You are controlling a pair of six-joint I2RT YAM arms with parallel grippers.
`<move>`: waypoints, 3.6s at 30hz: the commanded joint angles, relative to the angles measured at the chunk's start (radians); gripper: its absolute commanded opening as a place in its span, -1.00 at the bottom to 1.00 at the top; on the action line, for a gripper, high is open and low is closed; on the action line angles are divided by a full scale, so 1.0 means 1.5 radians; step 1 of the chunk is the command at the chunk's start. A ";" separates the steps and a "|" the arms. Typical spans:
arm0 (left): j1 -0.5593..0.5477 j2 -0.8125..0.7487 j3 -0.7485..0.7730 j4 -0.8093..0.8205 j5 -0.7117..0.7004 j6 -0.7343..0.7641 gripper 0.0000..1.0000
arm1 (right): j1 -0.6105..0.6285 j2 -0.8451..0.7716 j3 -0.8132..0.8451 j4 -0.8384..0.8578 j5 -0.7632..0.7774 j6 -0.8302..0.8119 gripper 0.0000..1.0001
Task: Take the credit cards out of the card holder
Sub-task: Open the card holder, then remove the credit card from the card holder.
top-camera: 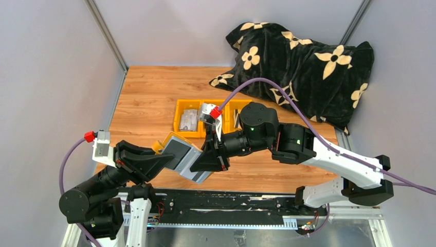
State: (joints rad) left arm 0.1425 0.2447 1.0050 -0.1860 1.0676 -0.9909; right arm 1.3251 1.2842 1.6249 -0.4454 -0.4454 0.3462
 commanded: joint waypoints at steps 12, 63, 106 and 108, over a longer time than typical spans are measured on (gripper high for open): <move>0.002 0.023 0.019 0.065 -0.007 -0.129 -0.70 | -0.014 -0.025 -0.030 0.068 -0.057 0.000 -1.00; 0.001 0.006 -0.024 -0.162 -0.210 0.036 -1.00 | -0.114 -0.023 -0.228 0.434 -0.024 0.312 0.51; 0.002 0.004 0.008 -0.089 -0.126 -0.113 -0.79 | -0.115 0.041 -0.322 0.776 -0.008 0.476 -1.00; 0.001 0.005 0.009 -0.089 -0.126 -0.115 -0.74 | -0.115 0.039 -0.333 0.782 -0.003 0.476 -1.00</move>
State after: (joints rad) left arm 0.1478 0.2588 0.9874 -0.3450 0.8337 -1.1385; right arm 1.1481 1.3743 1.1557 0.6498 -0.4973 1.0519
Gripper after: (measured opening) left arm 0.086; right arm 0.007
